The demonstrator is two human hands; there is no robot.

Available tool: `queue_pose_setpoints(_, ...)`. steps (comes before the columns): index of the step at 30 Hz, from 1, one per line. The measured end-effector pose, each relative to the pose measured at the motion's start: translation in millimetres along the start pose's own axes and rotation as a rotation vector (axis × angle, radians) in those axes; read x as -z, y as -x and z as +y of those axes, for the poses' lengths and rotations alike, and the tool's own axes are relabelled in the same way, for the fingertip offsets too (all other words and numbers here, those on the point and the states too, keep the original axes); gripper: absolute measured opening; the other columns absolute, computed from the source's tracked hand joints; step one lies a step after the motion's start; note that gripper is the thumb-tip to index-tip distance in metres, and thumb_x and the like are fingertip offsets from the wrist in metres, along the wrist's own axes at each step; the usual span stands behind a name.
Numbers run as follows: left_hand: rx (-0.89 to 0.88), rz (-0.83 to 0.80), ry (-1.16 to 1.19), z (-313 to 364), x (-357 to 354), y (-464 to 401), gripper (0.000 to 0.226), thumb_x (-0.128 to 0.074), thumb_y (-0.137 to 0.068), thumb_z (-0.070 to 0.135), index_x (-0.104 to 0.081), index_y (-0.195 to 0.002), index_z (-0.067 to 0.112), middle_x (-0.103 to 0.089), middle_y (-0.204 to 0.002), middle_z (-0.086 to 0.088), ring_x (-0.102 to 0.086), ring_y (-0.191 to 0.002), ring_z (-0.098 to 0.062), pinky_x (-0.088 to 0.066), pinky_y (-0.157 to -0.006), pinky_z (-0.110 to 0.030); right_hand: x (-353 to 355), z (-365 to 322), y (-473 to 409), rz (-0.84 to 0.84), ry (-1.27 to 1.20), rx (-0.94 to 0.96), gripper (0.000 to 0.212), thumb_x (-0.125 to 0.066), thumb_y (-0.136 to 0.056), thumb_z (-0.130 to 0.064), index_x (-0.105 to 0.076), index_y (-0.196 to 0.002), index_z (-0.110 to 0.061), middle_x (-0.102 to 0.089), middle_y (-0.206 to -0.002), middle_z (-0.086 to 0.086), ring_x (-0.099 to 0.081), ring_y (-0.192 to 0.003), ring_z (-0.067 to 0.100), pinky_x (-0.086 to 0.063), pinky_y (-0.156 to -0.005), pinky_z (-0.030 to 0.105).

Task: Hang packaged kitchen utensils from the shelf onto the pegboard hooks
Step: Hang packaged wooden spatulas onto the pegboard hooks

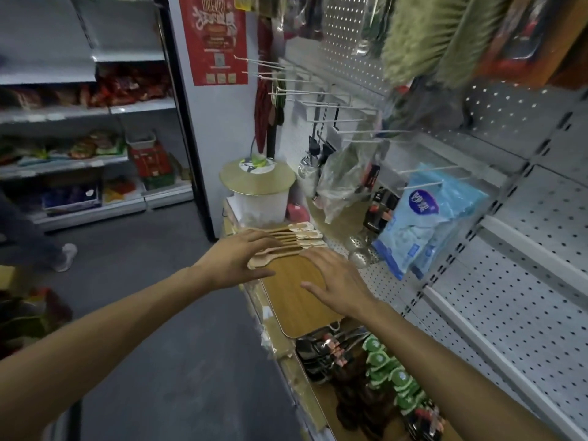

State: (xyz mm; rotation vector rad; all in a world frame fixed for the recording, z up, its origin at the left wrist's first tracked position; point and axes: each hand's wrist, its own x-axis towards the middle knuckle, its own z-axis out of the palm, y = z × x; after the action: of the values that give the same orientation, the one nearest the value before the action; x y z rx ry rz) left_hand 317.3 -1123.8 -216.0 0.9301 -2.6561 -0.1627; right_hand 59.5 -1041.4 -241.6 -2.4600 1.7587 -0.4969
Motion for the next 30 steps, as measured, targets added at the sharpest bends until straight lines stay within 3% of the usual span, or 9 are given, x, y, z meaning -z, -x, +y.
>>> queue_pose_setpoints(4, -0.043, -0.038, 0.023, -60, -6, -22, 0.061, -0.061, -0.088, 0.061, -0.053, -0.139, 0.030, -0.055, -0.140, 0.011, -0.054, -0.123, -0.012, -0.049, -0.094, -0.029, -24, -3, -44, 0.001, -0.022, -0.062, 0.062, -0.053, -0.092, -0.058, -0.038, -0.145, -0.029, -0.044, -0.145, -0.006, -0.039, -0.135, 0.013, -0.035, -0.113, 0.034)
queue_pose_setpoints(8, -0.116, -0.078, 0.066, -124, -11, -42, 0.062, -0.058, -0.089, 0.063, -0.054, -0.139, 0.028, -0.056, -0.139, 0.009, -0.055, -0.123, -0.013, -0.048, -0.095, -0.029, -53, -16, -87, 0.023, -0.009, -0.151, 0.063, -0.055, -0.092, -0.057, -0.038, -0.145, -0.029, -0.045, -0.146, -0.006, -0.038, -0.135, 0.012, -0.026, -0.112, 0.027)
queue_pose_setpoints(13, -0.206, -0.171, 0.096, -196, -28, -56, 0.063, -0.050, -0.090, 0.069, -0.053, -0.139, 0.029, -0.054, -0.142, 0.009, -0.052, -0.129, -0.013, -0.048, -0.100, -0.032, -92, -31, -133, -0.024, -0.014, -0.289, 0.065, -0.052, -0.092, -0.059, -0.037, -0.146, -0.026, -0.046, -0.146, -0.004, -0.041, -0.134, 0.015, -0.037, -0.110, 0.035)
queue_pose_setpoints(17, -0.246, -0.245, 0.147, -244, -46, -74, 0.077, -0.032, -0.088, 0.079, -0.057, -0.136, 0.024, -0.059, -0.138, 0.005, -0.055, -0.126, -0.016, -0.049, -0.097, -0.032, -118, -30, -163, -0.070, -0.014, -0.401, 0.065, -0.054, -0.093, -0.054, -0.038, -0.147, -0.022, -0.045, -0.147, -0.002, -0.040, -0.135, 0.016, -0.038, -0.110, 0.035)
queue_pose_setpoints(19, -0.239, -0.252, 0.157, -265, -62, -89, 0.072, -0.038, -0.087, 0.077, -0.057, -0.135, 0.026, -0.059, -0.136, 0.007, -0.056, -0.124, -0.015, -0.048, -0.094, -0.029, -133, -19, -179, -0.098, -0.031, -0.436, 0.064, -0.055, -0.093, -0.052, -0.037, -0.147, -0.022, -0.045, -0.147, -0.003, -0.040, -0.134, 0.015, -0.039, -0.109, 0.035)
queue_pose_setpoints(24, -0.161, -0.305, 0.168, -321, -143, -135, 0.056, -0.060, -0.091, 0.056, -0.053, -0.138, 0.029, -0.055, -0.140, 0.007, -0.051, -0.128, -0.016, -0.046, -0.094, -0.030, -190, 35, -228, -0.192, -0.088, -0.549, 0.058, -0.057, -0.095, -0.043, -0.039, -0.146, -0.020, -0.045, -0.146, -0.001, -0.039, -0.133, 0.016, -0.034, -0.109, 0.031)
queue_pose_setpoints(30, -0.155, -0.444, 0.071, -374, -280, -196, 0.052, -0.052, -0.098, 0.050, -0.049, -0.143, 0.023, -0.053, -0.141, 0.000, -0.051, -0.126, -0.025, -0.050, -0.096, -0.040, -300, 125, -278, -0.314, -0.226, -0.782, 0.055, -0.057, -0.096, -0.036, -0.043, -0.144, -0.012, -0.044, -0.144, 0.006, -0.043, -0.130, 0.022, -0.037, -0.106, 0.032)
